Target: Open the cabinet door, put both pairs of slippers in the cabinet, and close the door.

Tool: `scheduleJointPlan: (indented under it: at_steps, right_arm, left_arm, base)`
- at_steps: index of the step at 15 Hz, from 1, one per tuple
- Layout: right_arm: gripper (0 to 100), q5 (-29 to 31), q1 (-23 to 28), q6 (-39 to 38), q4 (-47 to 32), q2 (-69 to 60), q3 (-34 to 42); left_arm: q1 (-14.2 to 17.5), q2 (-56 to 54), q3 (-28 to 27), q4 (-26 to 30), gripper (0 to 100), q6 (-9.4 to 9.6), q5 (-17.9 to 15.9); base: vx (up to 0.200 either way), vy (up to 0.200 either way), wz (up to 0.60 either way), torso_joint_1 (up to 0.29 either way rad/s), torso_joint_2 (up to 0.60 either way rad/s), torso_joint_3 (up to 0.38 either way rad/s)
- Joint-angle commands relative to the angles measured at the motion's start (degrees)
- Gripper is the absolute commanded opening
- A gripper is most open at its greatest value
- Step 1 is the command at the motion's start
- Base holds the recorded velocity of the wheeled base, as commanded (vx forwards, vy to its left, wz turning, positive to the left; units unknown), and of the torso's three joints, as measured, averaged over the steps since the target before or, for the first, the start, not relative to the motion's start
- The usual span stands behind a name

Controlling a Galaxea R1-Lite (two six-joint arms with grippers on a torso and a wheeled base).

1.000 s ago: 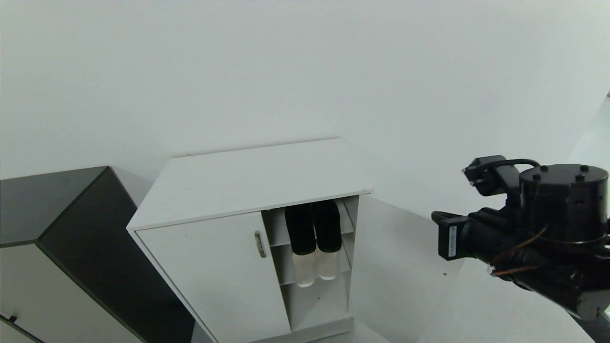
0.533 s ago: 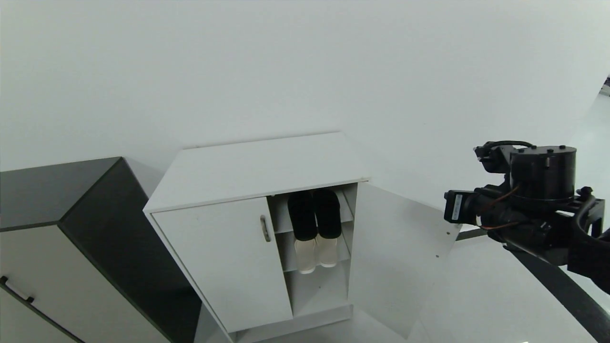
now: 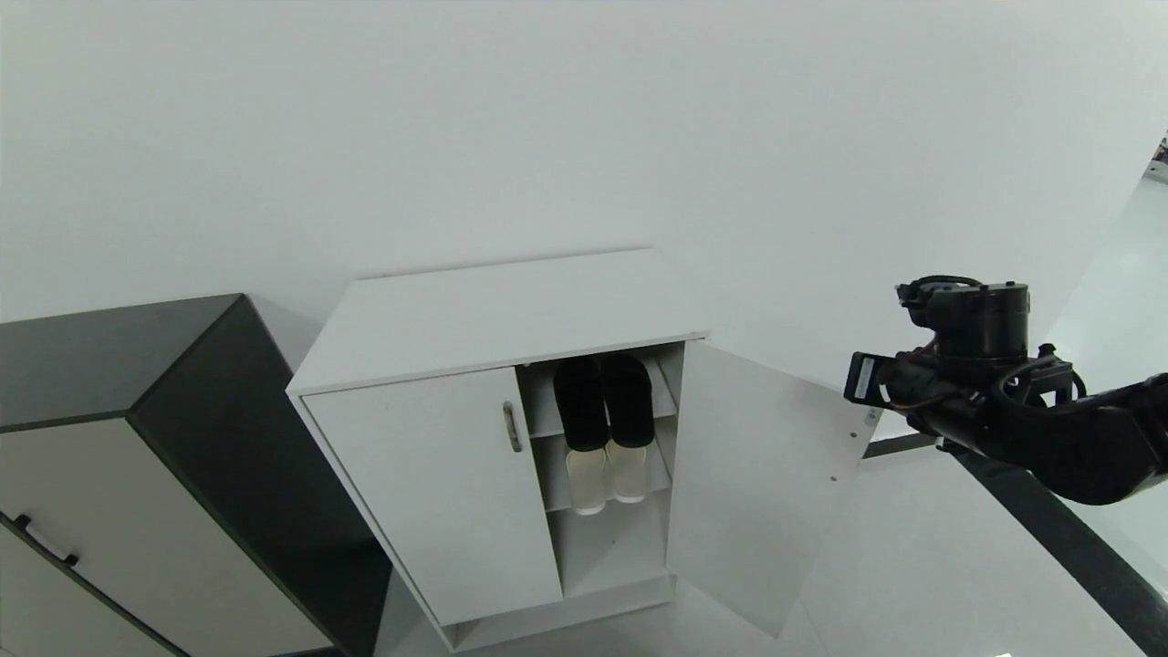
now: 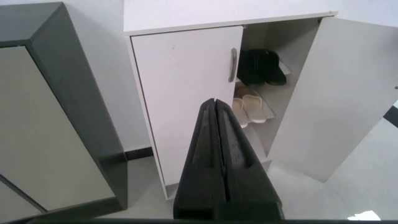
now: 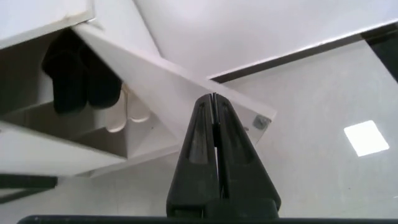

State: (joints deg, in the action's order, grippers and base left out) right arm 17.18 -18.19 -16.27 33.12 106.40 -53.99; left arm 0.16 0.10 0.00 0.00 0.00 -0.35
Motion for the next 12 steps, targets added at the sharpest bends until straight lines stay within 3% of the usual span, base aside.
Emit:
scheduleJointPlan:
  at_steps: [1,12]
  right_arm:
    - [0,0.1,1.8,-1.2,0.0,4.4,-3.0]
    - [0,-1.4,6.6,-1.5,0.0,12.9,-7.4]
  left_arm:
    - [0.0,0.0,0.0,0.0,0,0.00,0.0]
    - [0.0,0.0,0.0,0.0,0,0.00,0.0]
  base:
    - [0.000,0.000,0.00,0.000,0.00,0.000]
    - [0.000,0.000,0.00,0.000,0.00,0.000]
